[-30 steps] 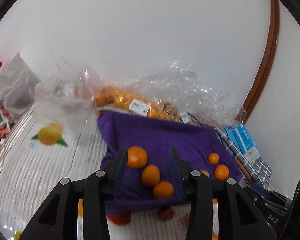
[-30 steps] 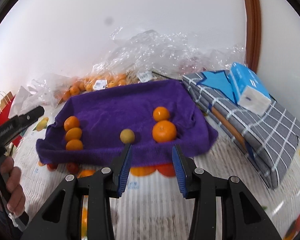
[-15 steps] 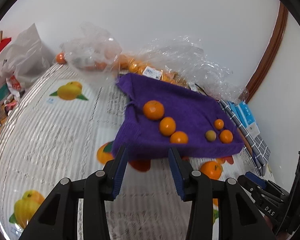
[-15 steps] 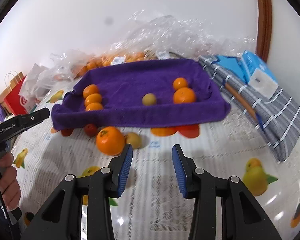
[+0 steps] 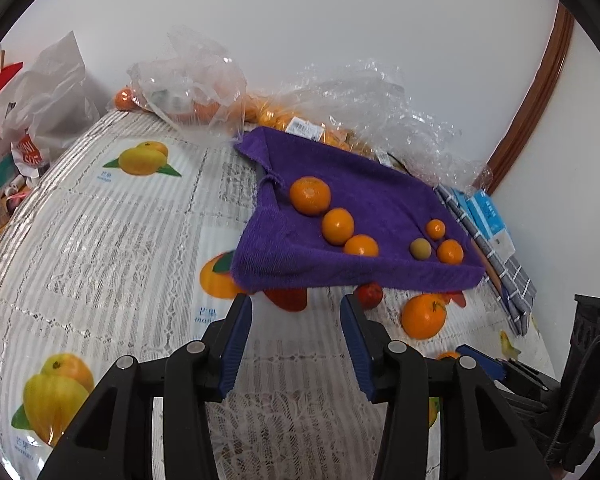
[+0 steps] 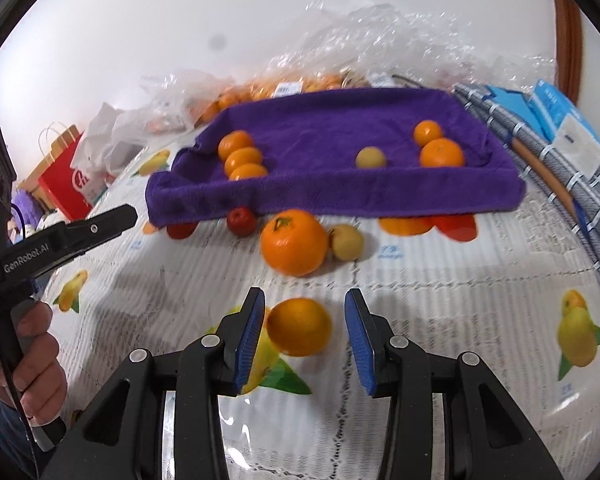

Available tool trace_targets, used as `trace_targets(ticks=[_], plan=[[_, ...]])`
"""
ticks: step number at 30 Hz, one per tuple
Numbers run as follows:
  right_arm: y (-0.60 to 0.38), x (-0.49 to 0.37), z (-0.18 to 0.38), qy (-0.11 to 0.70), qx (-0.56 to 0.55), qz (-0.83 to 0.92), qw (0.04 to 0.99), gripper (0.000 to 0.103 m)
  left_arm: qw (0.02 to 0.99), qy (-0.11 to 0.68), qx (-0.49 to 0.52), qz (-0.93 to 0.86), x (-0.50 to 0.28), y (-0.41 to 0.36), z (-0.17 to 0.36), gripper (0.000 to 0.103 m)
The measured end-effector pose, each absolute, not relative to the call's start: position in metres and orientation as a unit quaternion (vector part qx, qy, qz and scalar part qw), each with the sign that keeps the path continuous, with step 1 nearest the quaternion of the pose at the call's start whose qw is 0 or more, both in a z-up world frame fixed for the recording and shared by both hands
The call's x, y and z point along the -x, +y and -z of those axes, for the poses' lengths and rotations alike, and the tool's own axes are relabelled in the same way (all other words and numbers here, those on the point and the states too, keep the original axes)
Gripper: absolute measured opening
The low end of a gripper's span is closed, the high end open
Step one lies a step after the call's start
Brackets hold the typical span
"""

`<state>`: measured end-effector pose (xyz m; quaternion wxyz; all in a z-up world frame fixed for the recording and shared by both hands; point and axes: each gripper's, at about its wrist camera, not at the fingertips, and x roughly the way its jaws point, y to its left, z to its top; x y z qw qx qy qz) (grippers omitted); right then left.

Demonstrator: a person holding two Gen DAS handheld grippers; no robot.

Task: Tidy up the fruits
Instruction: 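Grasp an orange on the bed with the right tool while the left tool withdraws, then grasp a small red fruit with the left tool while the right tool holds its orange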

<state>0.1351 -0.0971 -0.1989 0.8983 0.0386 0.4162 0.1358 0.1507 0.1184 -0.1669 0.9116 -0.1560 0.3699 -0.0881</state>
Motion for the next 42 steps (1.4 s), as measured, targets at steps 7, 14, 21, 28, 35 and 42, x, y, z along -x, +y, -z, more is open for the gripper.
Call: trace_targets(ticks=[7,14,21,28,35,42], plan=[[-0.092,-0.130,0.207,0.419,-0.012,-0.138,0.897,0.036,0.907,0.391,0.119,0.099,-0.150,0.096,0.174,0.042],[-0.124,-0.120,0.196,0.382,0.008,-0.096,0.919,0.036,0.898,0.414,0.093,0.117,-0.161,0.056,0.183,0.042],[-0.168,-0.107,0.192,0.360,0.021,-0.057,0.931,0.036,0.899,0.419,0.082,0.098,-0.181,0.028,0.191,0.042],[-0.195,-0.100,0.198,0.363,-0.030,-0.066,0.929,0.036,0.905,0.411,0.078,0.072,-0.200,0.017,0.191,0.041],[-0.199,-0.102,0.201,0.365,-0.057,-0.081,0.926,0.036,0.906,0.413,0.078,0.054,-0.206,0.016,0.192,0.024],[-0.204,-0.098,0.200,0.355,-0.072,-0.092,0.928,0.036,0.909,0.380,0.141,0.093,-0.193,0.033,0.189,0.024]])
